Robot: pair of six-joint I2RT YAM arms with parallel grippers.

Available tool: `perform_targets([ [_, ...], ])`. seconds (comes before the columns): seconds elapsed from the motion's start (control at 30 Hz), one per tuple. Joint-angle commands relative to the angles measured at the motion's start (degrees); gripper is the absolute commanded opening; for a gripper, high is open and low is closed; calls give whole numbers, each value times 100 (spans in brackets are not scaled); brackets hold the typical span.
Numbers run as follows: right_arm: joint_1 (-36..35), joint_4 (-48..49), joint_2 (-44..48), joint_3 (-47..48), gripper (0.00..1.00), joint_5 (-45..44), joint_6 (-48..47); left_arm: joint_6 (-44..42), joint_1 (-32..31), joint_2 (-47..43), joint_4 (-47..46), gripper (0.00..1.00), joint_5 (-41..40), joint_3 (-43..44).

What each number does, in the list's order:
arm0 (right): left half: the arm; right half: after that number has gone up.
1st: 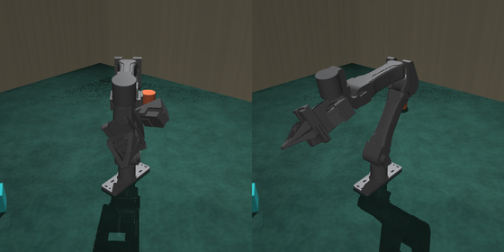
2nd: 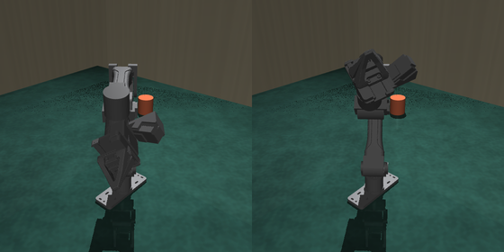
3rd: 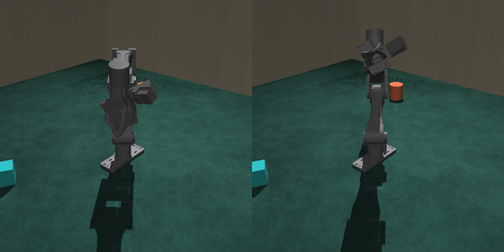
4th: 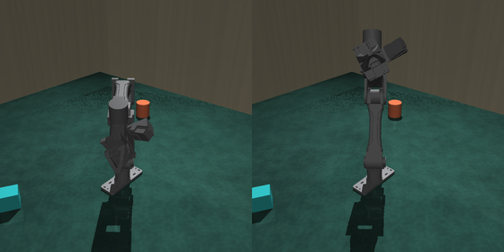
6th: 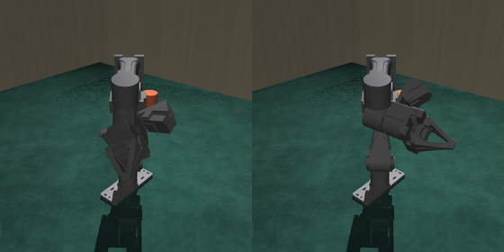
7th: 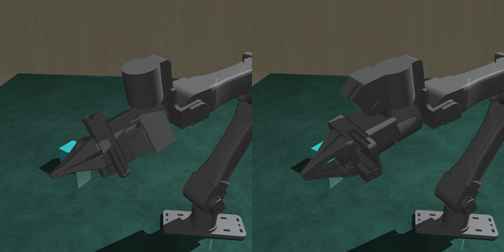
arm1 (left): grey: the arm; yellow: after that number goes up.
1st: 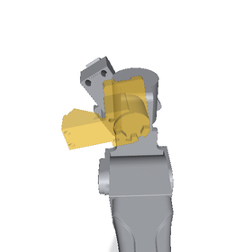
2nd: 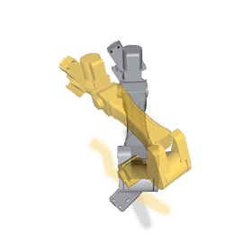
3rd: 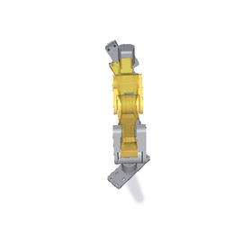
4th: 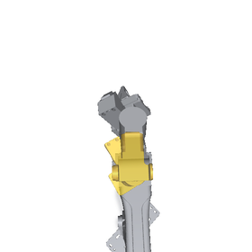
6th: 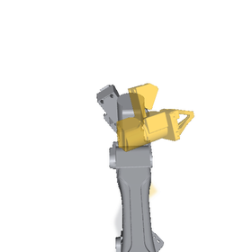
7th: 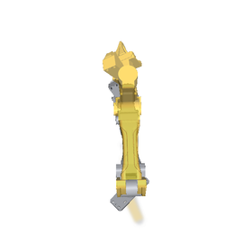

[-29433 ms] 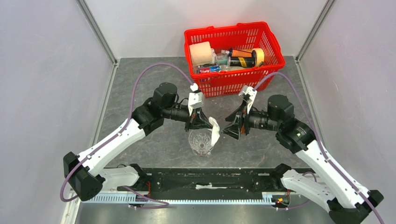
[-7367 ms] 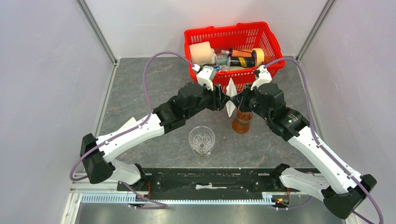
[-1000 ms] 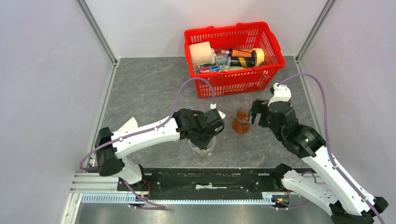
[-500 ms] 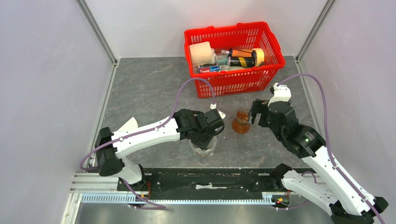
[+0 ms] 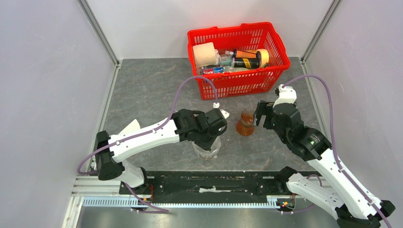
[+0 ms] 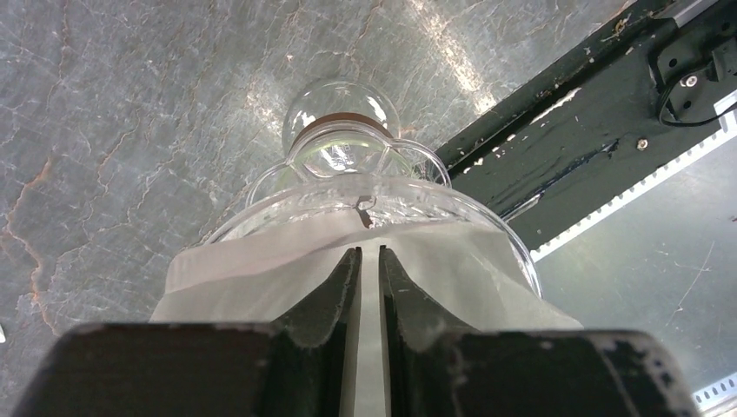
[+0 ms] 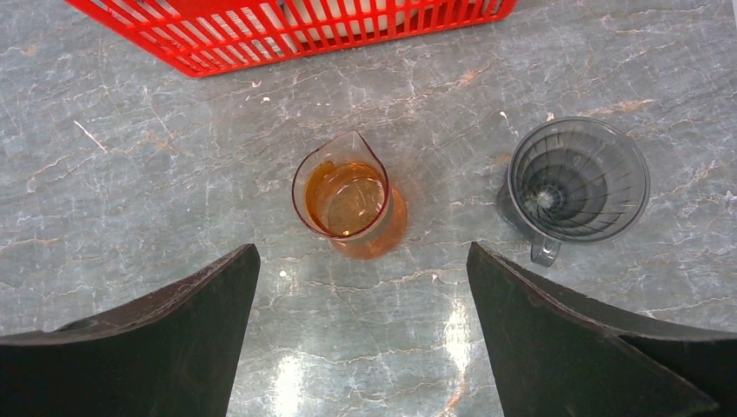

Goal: Place the coffee filter in the dripper

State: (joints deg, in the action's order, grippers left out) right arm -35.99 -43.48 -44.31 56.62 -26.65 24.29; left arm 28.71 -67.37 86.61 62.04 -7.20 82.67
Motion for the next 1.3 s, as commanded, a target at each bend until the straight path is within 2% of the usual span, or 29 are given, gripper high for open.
perform_targets([
  [0.0,5,77,5,-32,97,-146,-51,71,-48,-239,151,18,-49,301],
  [0.17,10,77,-12,-21,97,-141,-53,28,-51,-414,232,18,-28,452],
  [0.23,2,81,-4,-19,97,-145,-51,12,-56,-539,261,20,-23,531],
  [0.43,6,81,49,-20,97,-105,-67,-10,-50,-1114,237,35,-110,754],
  [0.53,6,84,65,-19,97,-94,-78,-20,-54,-1368,223,48,-316,870],
  [0.6,10,77,93,-22,97,-64,-77,60,-57,-1564,221,60,-653,908],
  [0.7,2,77,171,-78,97,-28,-48,356,-51,-1814,249,83,-1354,846],
  [0.87,5,-46,278,-190,97,-46,72,1197,97,-2156,496,87,-2897,451],
  [0.97,6,-85,325,-226,97,-80,240,1373,820,-2421,277,87,-2925,-47],
  [1.1,9,-109,319,-217,97,-134,379,1330,2100,-3020,-776,88,-2397,-1189],
  [1.27,14,-321,207,-256,97,-697,681,1608,3140,-3481,-1704,89,-2069,-2345],
])
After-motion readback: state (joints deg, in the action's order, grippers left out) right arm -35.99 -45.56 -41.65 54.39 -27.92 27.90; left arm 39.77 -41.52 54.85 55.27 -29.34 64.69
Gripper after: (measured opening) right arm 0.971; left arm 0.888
